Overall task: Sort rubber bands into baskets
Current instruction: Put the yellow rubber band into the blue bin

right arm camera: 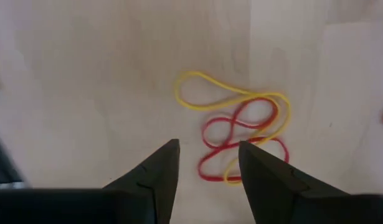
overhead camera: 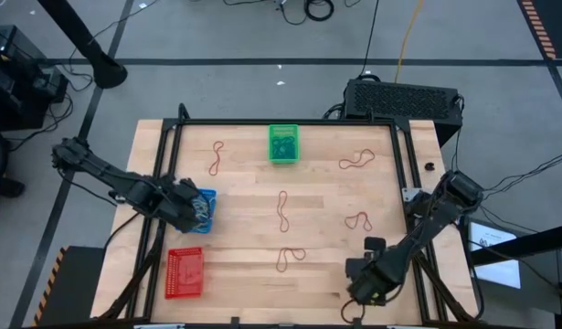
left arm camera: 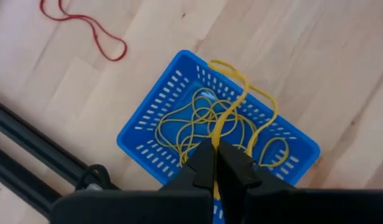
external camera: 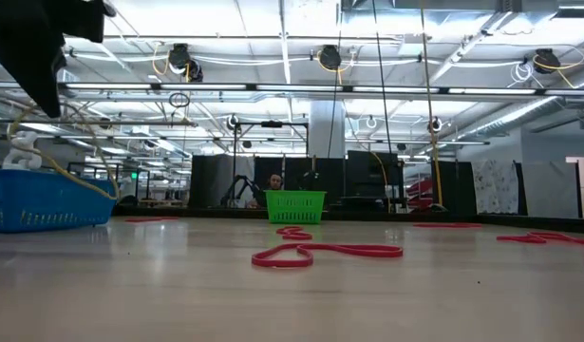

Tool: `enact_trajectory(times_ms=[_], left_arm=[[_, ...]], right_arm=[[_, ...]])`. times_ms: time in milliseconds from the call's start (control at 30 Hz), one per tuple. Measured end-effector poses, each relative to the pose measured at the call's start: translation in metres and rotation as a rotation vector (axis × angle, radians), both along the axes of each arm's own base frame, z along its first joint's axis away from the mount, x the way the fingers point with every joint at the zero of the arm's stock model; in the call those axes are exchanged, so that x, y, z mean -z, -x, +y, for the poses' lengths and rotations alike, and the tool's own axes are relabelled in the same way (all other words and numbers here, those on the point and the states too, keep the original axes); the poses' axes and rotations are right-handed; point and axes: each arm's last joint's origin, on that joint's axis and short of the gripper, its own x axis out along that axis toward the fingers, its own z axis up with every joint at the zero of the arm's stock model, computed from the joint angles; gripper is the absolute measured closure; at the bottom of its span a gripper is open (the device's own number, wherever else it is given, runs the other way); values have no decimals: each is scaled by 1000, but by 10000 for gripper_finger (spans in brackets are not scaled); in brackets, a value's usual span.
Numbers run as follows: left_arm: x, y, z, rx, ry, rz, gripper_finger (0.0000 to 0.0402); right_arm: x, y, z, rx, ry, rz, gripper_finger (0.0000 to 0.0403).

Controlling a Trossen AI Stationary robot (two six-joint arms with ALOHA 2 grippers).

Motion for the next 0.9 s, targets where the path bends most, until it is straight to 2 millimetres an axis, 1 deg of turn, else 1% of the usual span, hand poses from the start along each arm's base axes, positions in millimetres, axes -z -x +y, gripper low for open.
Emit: enact_trajectory(times_ms=[100, 167, 367, 433, 533, 667, 767, 900], left_arm=[[4, -5, -2, 0, -15, 31, 382], [7, -8, -4, 8, -22, 56, 365], [15, -15, -9, 97, -5, 150, 290], [17, -18, -10, 99, -8, 158, 266], [21, -22, -10, 87, -16, 179, 238], [24, -25, -8, 102, -26, 208, 221], [24, -27, -6, 124, -23, 220, 219], [24, -28, -4, 118, -17, 214, 218]], right_arm=[[9, 6, -6, -7, 49, 17, 253], [18, 9, -11, -3, 69, 39, 261], [38, 16, -32, 12, 94, 125, 283], [42, 15, -36, 28, 76, 133, 287], [43, 13, -38, 31, 67, 133, 289], [40, 10, -38, 36, 34, 155, 289], [36, 8, -38, 24, 32, 168, 289], [35, 6, -40, 4, 31, 161, 289]])
